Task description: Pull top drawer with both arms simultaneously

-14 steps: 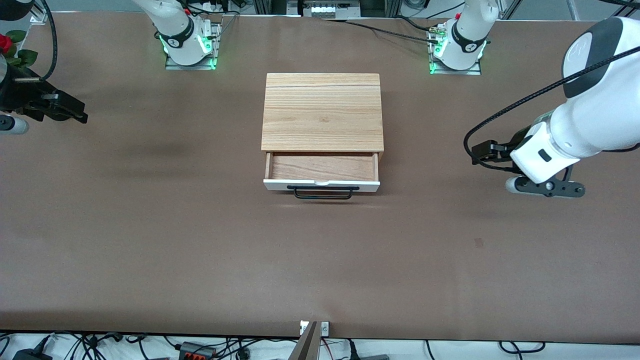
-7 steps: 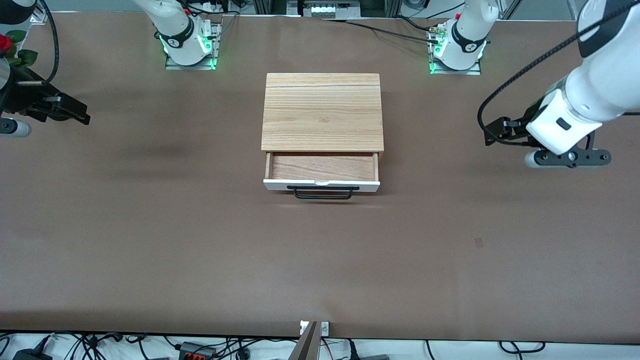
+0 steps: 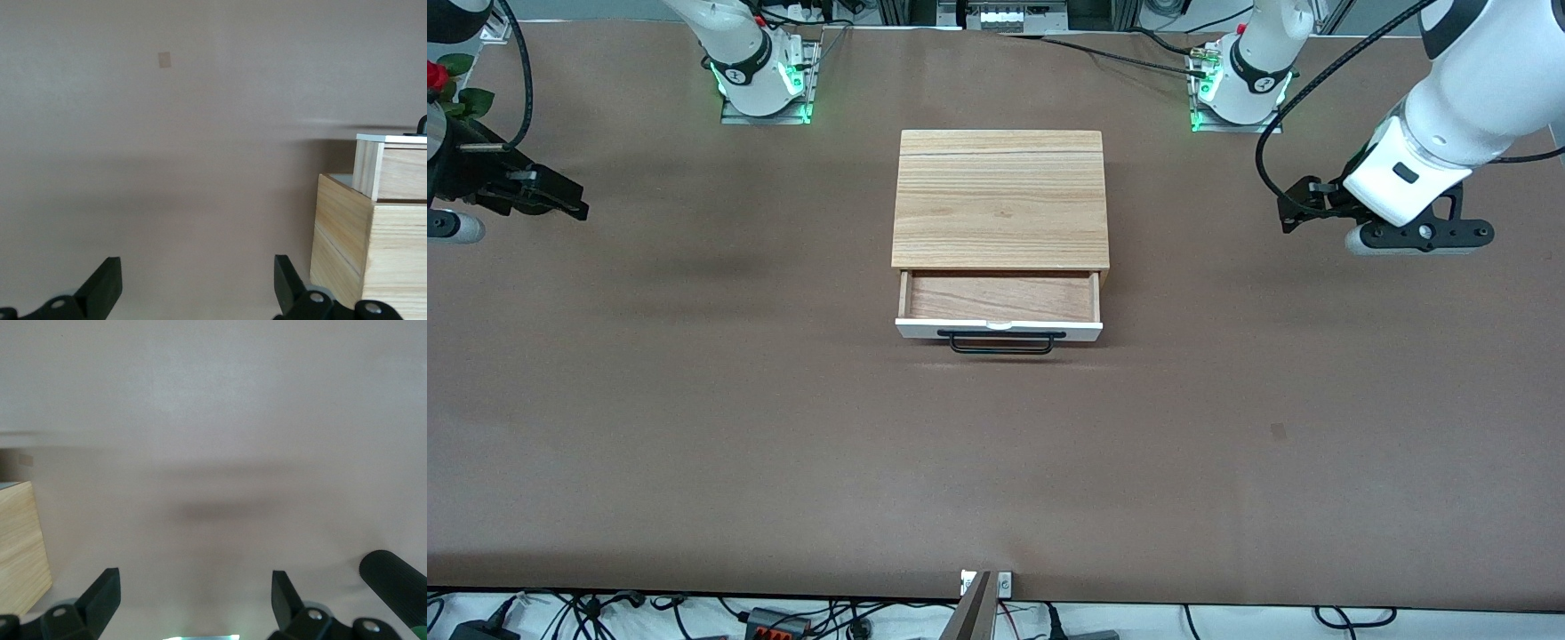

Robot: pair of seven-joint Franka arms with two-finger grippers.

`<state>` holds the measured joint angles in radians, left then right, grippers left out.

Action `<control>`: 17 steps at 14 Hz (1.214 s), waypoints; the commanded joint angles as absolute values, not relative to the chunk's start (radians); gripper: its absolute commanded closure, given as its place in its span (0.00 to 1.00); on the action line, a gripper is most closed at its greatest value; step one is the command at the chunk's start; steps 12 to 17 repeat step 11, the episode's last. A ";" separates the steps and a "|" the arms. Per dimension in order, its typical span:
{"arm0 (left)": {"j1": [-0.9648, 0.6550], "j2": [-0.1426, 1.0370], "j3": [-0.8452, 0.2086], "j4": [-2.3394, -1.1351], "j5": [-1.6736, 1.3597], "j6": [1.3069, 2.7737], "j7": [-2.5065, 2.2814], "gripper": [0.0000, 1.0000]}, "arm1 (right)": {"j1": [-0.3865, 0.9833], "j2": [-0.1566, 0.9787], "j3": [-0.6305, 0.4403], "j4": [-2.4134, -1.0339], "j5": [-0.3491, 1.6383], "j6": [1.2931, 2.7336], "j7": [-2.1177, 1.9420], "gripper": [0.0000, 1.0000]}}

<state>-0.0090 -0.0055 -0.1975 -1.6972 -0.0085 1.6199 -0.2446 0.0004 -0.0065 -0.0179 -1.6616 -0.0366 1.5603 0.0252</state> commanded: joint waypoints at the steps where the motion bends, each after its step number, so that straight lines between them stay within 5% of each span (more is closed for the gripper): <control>1: -0.003 -0.048 -0.204 -1.749 0.009 1.652 -0.252 0.00 | -0.003 0.003 -0.012 -1.637 -0.023 1.539 0.043 0.00; 17: -0.005 -0.035 -0.198 -1.740 0.002 1.651 -0.227 0.00 | -0.005 0.003 -0.012 -1.637 -0.023 1.537 0.025 0.00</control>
